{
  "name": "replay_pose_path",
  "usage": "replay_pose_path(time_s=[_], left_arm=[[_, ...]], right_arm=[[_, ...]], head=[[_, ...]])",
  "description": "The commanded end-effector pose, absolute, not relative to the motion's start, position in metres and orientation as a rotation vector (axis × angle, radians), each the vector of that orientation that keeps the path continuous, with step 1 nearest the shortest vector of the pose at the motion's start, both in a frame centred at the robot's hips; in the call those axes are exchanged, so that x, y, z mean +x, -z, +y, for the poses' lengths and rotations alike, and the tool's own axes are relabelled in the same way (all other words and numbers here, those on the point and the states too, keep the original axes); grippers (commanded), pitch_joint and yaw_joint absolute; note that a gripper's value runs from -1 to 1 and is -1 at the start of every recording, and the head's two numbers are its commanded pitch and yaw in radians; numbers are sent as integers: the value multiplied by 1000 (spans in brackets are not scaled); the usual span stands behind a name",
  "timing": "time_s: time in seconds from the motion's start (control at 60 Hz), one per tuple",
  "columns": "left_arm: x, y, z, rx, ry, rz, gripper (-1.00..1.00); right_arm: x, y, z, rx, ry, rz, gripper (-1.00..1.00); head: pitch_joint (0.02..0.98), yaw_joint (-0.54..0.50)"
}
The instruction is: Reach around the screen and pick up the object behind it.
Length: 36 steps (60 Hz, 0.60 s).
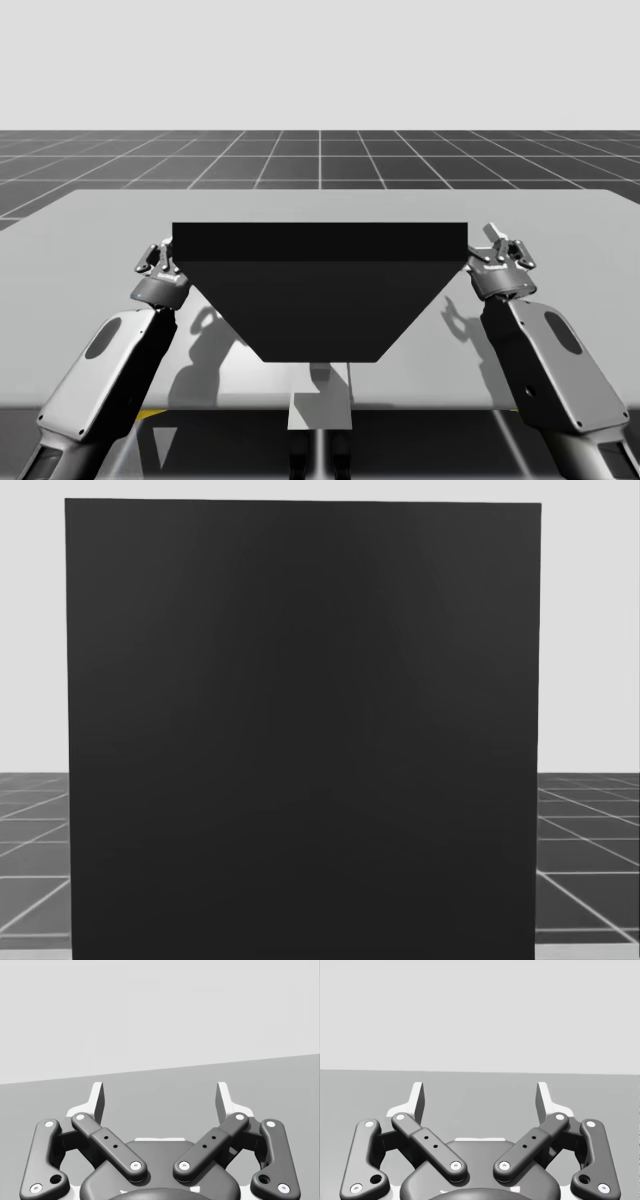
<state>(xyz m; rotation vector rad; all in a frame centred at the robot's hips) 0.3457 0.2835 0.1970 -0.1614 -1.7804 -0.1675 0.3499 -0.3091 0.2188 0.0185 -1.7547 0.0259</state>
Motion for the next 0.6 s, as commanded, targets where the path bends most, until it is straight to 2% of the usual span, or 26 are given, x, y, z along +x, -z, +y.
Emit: replay_pose_path(time_s=[0.017, 0.117, 0.167, 0.3, 0.4, 0.6], left_arm=[[346, -197, 283, -161, 169, -1779, -1000], [345, -197, 283, -163, 171, -1772, -1000], [345, -197, 283, -171, 172, -1764, -1000], [343, -197, 286, -204, 232, -1702, -1000], [337, -199, 291, -274, 285, -1636, -1000], [317, -207, 299, -401, 393, -1562, -1000]], right_arm=[[346, -218, -307, -13, -22, -1752, -1000], [346, -219, -306, 62, -63, -1766, -1000], [347, -217, -305, 60, -75, -1747, -1000], [346, -214, -306, 145, -128, -1702, -1000], [343, -215, -305, 202, -188, -1680, -1000], [335, -216, -305, 313, -330, -1652, -1000]], head=[[32, -22], [32, -22], [33, -22], [41, -30], [49, -31], [55, -33]])
